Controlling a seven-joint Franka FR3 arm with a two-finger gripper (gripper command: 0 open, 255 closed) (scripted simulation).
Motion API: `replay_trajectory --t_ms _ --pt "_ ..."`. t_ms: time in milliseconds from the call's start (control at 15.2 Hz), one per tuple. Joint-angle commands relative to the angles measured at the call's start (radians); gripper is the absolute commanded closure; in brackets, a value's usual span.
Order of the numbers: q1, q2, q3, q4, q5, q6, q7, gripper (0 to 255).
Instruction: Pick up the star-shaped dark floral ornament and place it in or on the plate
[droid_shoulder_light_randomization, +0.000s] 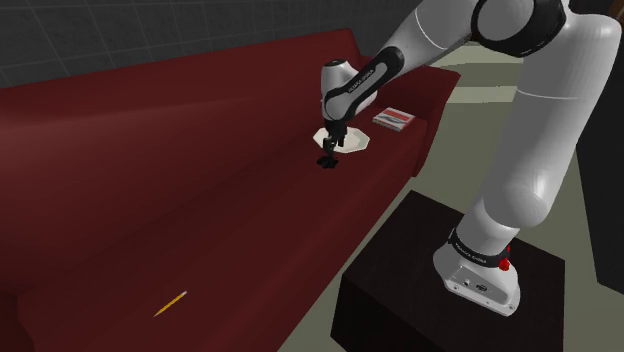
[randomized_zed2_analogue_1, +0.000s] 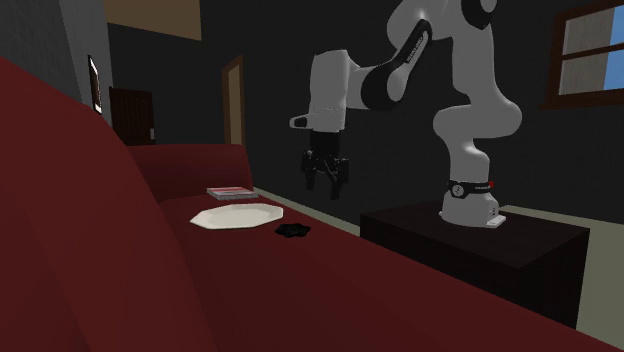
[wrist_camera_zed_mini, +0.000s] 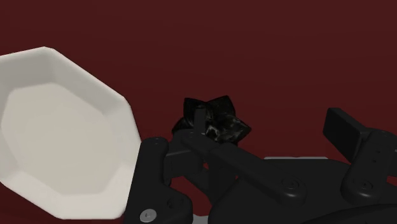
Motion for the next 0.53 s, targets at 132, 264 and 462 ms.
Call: replay_trajectory --t_ms 132,264,462 --pt "-0.005 0.063 0.000 0.012 0.003 0.050 -0.009 0" --pt "-0.008 0.083 0.000 0.008 0.003 0.074 -0.010 0" --pt "-0.011 0.111 -0.001 0.005 0.004 0.106 -0.010 0"
